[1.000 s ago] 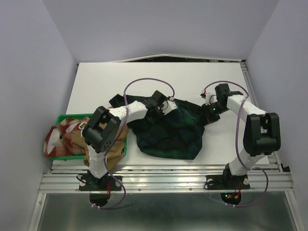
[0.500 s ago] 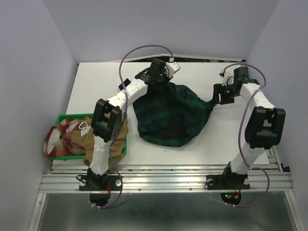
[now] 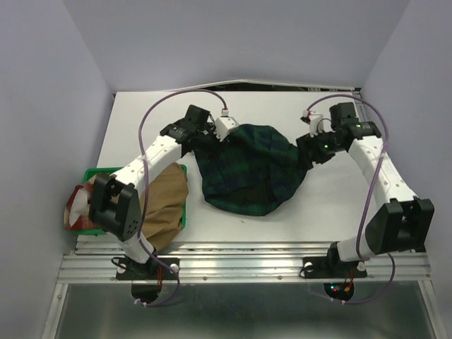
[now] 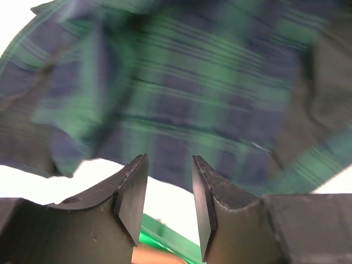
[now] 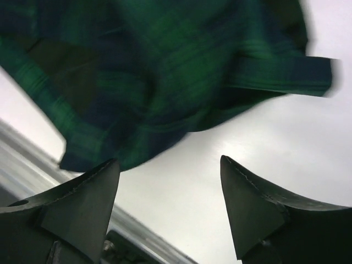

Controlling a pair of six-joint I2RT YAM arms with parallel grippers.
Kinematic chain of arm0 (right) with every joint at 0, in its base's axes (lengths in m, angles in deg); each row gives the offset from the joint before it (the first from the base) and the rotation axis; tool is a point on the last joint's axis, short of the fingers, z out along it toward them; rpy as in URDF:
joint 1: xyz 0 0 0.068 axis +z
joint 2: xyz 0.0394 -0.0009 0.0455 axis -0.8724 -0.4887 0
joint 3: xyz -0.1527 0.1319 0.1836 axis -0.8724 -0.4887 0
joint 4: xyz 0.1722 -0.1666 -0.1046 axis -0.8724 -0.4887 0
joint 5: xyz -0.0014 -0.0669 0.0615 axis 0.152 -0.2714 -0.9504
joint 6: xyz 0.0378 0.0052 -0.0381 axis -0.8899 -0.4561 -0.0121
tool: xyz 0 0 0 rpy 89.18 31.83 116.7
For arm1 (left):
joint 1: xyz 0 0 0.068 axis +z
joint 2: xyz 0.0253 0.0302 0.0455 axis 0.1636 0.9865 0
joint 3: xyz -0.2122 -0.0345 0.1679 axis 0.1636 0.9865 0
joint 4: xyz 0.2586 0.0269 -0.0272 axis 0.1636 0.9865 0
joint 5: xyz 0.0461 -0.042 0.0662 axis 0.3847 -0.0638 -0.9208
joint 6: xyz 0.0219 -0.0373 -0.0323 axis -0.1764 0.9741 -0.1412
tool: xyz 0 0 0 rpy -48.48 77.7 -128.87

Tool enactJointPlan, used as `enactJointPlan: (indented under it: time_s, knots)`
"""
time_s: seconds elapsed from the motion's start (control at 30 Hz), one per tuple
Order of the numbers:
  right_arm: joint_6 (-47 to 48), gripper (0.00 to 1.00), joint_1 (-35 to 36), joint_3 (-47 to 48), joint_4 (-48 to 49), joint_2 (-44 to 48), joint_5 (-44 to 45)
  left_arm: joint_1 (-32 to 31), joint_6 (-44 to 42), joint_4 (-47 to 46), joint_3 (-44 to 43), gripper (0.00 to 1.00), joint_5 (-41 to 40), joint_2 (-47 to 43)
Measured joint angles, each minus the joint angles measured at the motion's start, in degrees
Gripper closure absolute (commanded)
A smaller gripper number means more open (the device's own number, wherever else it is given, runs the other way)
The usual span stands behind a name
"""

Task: Fold and stack the skirts
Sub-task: Flatten the skirt out

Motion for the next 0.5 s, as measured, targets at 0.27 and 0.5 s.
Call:
enactJointPlan:
  time_s: [0.27, 0.5]
  knots:
    - [-1.1, 0.26, 20.9, -9.6, -0.1, 3.1, 2.8, -0.8, -1.0, -0.7, 16.3, 0.52, 3.9, -9.9]
    - [1.1, 0.13, 30.8, -12.9, 0.0, 4.6, 6.2, -0.7, -1.7, 0.0, 20.8, 0.53, 6.3, -10.4]
